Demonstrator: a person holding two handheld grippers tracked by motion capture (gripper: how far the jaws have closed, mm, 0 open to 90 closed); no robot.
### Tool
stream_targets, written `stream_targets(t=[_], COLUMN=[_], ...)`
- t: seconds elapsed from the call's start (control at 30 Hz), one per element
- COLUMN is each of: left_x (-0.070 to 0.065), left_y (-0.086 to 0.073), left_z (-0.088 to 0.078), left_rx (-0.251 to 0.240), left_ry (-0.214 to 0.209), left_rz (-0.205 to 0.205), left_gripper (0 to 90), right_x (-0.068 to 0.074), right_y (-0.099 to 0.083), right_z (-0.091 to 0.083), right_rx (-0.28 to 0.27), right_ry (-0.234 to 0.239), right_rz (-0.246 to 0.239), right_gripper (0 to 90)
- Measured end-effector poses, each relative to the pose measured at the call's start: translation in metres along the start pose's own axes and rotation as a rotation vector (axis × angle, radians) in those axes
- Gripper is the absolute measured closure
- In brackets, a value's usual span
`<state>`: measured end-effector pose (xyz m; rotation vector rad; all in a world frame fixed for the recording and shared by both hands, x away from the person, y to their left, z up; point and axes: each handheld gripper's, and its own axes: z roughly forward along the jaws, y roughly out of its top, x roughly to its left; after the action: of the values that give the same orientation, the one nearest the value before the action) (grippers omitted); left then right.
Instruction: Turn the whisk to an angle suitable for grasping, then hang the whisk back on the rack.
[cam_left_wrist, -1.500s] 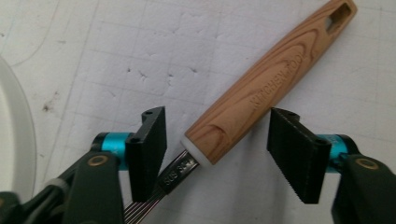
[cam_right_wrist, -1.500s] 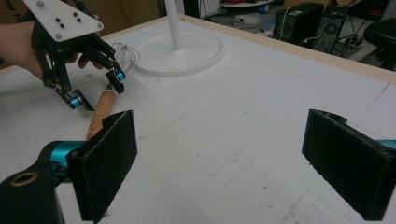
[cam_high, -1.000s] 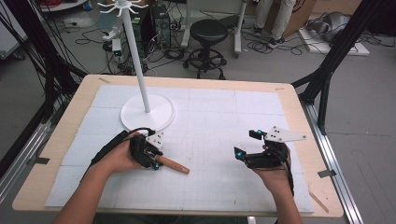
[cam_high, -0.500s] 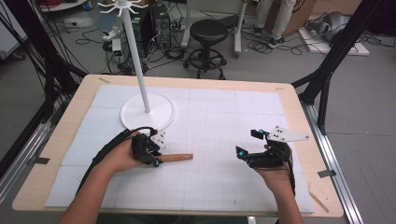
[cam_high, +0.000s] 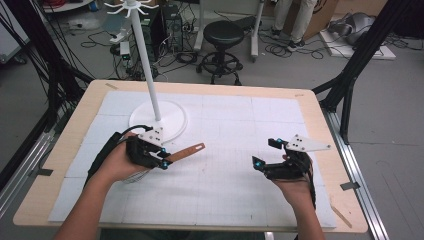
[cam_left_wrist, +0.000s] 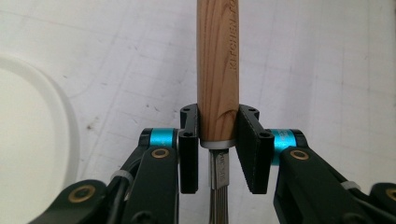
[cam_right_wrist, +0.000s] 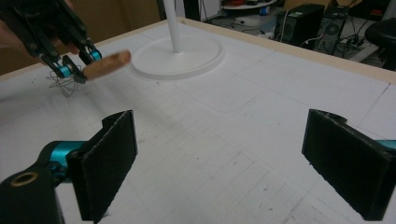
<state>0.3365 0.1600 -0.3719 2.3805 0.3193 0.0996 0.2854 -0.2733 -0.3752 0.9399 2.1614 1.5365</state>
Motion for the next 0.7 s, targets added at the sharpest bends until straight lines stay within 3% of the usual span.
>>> stream_targets(t=[0.23,0.7], left_x=[-0.001,-0.001], left_y=[-0.003,0.002], left_z=[-0.023,-0.045], left_rx=[-0.090,-0.188], left_ry=[0.028,0.050], left_rz=[-0.015,-0.024], left_gripper=[71.8,71.8], right_x=[-0.001,0.000], right_y=[0.000,0.000], right_z=[0.002,0.002], right_rx=[0.001,-0.005], right_ry=[0.002,0.010], right_rz=[0.003,-0.004], right_gripper=[9.2,9.2])
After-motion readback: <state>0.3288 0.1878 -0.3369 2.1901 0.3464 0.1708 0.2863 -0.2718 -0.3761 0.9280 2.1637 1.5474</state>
